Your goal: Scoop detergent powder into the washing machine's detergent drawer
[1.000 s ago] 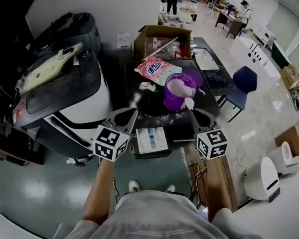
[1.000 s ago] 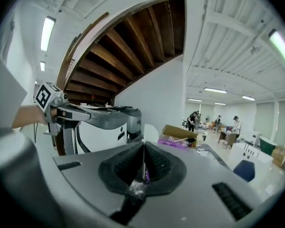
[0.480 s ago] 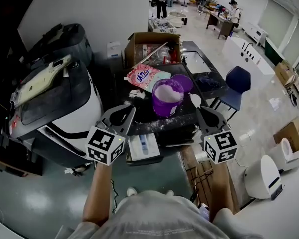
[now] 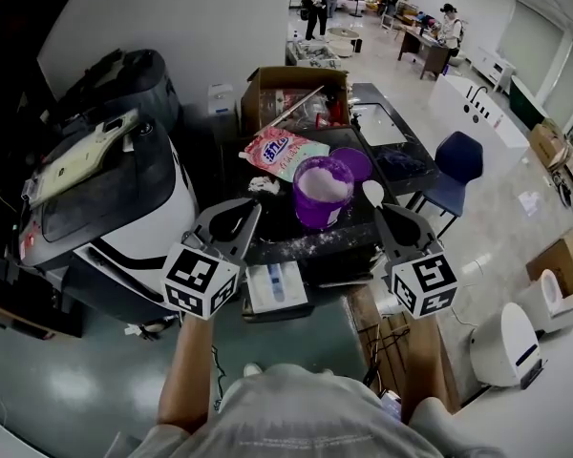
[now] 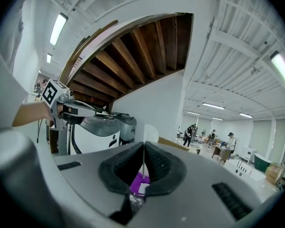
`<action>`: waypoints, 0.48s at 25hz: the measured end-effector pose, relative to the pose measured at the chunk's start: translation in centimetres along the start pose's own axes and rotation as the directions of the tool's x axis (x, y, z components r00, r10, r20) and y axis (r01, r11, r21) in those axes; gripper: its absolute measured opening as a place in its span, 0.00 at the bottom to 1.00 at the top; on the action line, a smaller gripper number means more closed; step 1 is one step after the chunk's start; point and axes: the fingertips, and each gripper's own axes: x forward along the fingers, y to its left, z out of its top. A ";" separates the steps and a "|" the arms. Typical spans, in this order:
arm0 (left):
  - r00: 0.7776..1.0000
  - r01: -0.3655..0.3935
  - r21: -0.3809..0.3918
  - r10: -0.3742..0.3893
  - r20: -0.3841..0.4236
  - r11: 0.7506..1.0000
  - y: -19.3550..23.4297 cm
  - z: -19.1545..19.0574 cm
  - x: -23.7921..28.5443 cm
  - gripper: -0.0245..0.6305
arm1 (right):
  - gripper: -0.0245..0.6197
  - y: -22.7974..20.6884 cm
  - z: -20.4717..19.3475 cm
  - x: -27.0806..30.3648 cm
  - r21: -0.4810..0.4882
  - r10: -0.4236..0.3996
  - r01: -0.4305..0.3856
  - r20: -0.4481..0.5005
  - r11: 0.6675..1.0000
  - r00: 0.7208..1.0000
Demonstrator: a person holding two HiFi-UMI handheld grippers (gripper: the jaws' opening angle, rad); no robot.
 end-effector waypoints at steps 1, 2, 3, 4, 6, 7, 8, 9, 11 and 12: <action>1.000 -0.002 0.001 0.002 0.001 1.000 0.1 0.1 -0.1 0.05 | 0.05 0.1 0.1 0.1 0.000 0.002 -0.002 0.002 1.000 1.000; 1.000 -0.005 0.002 0.005 0.001 1.000 0.2 0.1 -0.1 0.05 | 0.05 0.1 0.1 0.2 -0.001 0.004 -0.004 0.003 1.000 1.000; 1.000 -0.007 0.003 0.007 0.002 1.000 0.4 0.1 -0.2 0.05 | 0.05 0.2 0.2 0.3 -0.002 0.005 -0.005 0.004 1.000 1.000; 1.000 -0.010 0.003 0.010 0.001 1.000 0.5 0.1 -0.3 0.05 | 0.05 0.2 0.1 0.4 -0.003 0.006 -0.006 0.004 1.000 1.000; 1.000 -0.013 0.003 0.013 -0.001 1.000 0.6 0.0 -0.3 0.05 | 0.05 0.3 0.0 0.6 -0.005 0.009 -0.009 0.003 1.000 1.000; 1.000 -0.014 0.002 0.014 -0.002 1.000 0.6 -0.1 -0.3 0.05 | 0.05 0.4 0.0 0.7 -0.004 0.010 -0.010 0.003 1.000 1.000; 1.000 -0.014 0.002 0.014 -0.002 1.000 0.7 -0.1 -0.3 0.05 | 0.05 0.4 -0.1 0.7 -0.004 0.011 -0.011 0.003 1.000 1.000; 1.000 -0.014 0.002 0.014 -0.003 1.000 0.7 -0.1 -0.3 0.05 | 0.05 0.4 -0.1 0.8 -0.003 0.013 -0.013 0.002 1.000 1.000; 1.000 -0.015 0.001 0.015 -0.004 1.000 0.8 -0.2 -0.3 0.05 | 0.05 0.5 -0.3 0.9 0.000 0.016 -0.016 0.000 1.000 1.000; 1.000 -0.016 0.000 0.016 -0.005 1.000 0.8 -0.3 -0.3 0.05 | 0.05 0.5 -0.3 0.9 0.003 0.018 -0.018 0.000 1.000 1.000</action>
